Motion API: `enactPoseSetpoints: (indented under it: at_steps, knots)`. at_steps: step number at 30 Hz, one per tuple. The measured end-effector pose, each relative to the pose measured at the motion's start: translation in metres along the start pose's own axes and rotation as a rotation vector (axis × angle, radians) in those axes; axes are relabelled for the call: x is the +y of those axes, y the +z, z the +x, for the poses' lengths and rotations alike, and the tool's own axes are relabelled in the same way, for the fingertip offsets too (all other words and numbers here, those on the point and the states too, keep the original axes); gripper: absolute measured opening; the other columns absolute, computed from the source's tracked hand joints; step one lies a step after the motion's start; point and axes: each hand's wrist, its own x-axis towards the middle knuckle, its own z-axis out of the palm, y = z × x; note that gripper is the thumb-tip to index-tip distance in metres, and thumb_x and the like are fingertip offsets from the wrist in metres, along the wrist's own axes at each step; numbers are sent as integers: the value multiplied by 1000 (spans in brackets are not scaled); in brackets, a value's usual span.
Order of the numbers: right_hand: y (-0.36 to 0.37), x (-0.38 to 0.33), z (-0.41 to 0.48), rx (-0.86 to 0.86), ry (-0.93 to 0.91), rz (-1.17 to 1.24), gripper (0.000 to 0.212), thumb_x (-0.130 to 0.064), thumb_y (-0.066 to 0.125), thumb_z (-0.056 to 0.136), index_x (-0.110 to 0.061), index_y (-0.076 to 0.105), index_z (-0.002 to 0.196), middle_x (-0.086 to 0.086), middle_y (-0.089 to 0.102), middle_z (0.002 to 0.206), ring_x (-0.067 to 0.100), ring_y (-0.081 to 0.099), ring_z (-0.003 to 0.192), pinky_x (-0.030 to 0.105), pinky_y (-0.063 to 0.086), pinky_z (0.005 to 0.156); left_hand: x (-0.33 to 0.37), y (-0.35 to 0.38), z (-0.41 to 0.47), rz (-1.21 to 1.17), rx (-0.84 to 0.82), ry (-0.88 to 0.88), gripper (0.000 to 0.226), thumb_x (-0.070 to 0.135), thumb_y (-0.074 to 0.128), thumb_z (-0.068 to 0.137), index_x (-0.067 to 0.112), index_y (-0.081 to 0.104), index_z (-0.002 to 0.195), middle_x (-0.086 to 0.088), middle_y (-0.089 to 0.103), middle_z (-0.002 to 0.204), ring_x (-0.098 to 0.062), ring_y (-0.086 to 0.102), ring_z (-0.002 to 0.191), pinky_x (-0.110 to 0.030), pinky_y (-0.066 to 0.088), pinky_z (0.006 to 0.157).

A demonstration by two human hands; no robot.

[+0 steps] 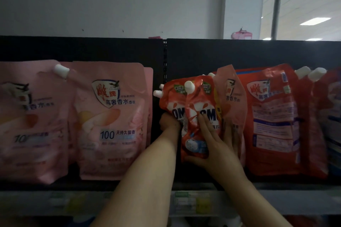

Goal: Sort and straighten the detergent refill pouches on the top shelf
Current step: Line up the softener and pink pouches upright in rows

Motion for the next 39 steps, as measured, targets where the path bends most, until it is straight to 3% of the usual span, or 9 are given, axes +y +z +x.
enactPoseSetpoints:
  at_steps: [6,9,13,18,22,27,30,34,39]
  knots:
    - [7,5,1,28,29,-7,116,-70,62,73,-50,-32,138,-38,-34,141,25,-45,132,39,-27,102,3,-7,-5,3,104,67,32,4,34,101,-9,59,116,-25,59,122,-36,56,116,-37,42,95]
    - [5,4,1,16,35,36,116,-70,62,72,-52,-33,136,-39,-32,141,25,-43,133,42,-22,107,9,-17,-21,-19,86,-12,34,2,30,101,-9,56,120,-24,57,126,-36,53,119,-35,42,99]
    - [7,4,0,34,32,73,116,-69,64,72,-52,-31,137,-38,-27,142,24,-39,135,43,-14,110,-1,-20,-33,-116,34,-55,32,14,42,95,2,62,117,-16,65,116,-33,62,103,-40,52,91]
    - [7,5,-1,35,19,65,115,-69,63,72,-50,-29,139,-37,-26,143,24,-39,135,51,-12,115,-3,-25,-62,-156,-43,63,36,13,39,91,15,66,115,-8,68,107,-28,64,97,-42,52,92]
    - [7,6,-1,39,15,69,115,-69,63,72,-47,-26,142,-34,-24,146,25,-36,136,51,-11,114,-3,-36,-62,-135,-183,101,36,35,52,88,20,56,120,0,64,107,-21,61,97,-39,49,94]
    - [7,7,-3,62,-10,111,116,-65,67,72,-49,-25,141,-36,-26,142,24,-33,137,45,-15,109,-73,8,44,-65,-253,38,57,60,66,66,56,51,120,-6,58,127,-29,58,108,-52,48,92]
    - [9,8,-3,67,-14,133,117,-64,68,72,-51,-27,139,-38,-25,142,22,-34,137,47,-10,112,-45,-19,-1,-7,-176,69,50,55,58,68,47,59,116,-11,54,128,-31,59,105,-49,50,93]
    - [11,9,-2,71,-19,122,117,-66,67,72,-50,-26,140,-35,-21,145,21,-34,136,47,-8,114,-6,-49,-55,164,34,148,32,22,48,90,22,64,119,-13,59,121,-32,57,109,-39,46,98]
    - [15,14,0,56,-15,134,118,-68,66,70,-50,-26,142,-33,-17,150,33,-6,147,51,4,118,4,-44,-51,227,153,125,31,6,47,92,0,56,122,-19,59,122,-35,56,114,-36,45,93]
